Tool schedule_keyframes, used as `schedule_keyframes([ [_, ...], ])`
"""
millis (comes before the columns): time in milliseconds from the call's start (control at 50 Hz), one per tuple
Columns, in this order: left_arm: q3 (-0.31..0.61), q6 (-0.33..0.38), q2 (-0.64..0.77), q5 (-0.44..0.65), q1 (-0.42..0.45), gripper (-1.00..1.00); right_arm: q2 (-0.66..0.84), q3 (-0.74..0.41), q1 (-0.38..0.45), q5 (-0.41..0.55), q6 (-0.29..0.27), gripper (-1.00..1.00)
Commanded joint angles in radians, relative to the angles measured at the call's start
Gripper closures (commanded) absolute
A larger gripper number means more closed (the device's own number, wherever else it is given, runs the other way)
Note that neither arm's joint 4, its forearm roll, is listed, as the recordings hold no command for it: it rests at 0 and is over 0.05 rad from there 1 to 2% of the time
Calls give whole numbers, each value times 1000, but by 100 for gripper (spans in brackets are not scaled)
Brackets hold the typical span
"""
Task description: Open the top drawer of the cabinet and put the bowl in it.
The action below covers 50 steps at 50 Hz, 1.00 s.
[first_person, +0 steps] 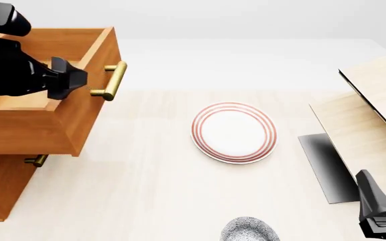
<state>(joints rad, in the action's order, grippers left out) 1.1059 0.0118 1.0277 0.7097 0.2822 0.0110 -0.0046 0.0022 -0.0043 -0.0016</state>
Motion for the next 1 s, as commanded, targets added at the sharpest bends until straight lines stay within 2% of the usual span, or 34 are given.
schedule_keyframes([
  [20, 22, 29, -32, 24, 23, -100, -1, 1, -1, 1, 1, -100],
  [480, 38, 75, -95, 53, 75, -100, -1, 1, -1, 1, 0, -100],
  [740, -4, 128, -131, 21, 154, -100, -2, 1, -1, 1, 1, -100],
  [1000, -26, 119, -139, 5, 224, -100, -1, 1, -1, 1, 0, -100],
])
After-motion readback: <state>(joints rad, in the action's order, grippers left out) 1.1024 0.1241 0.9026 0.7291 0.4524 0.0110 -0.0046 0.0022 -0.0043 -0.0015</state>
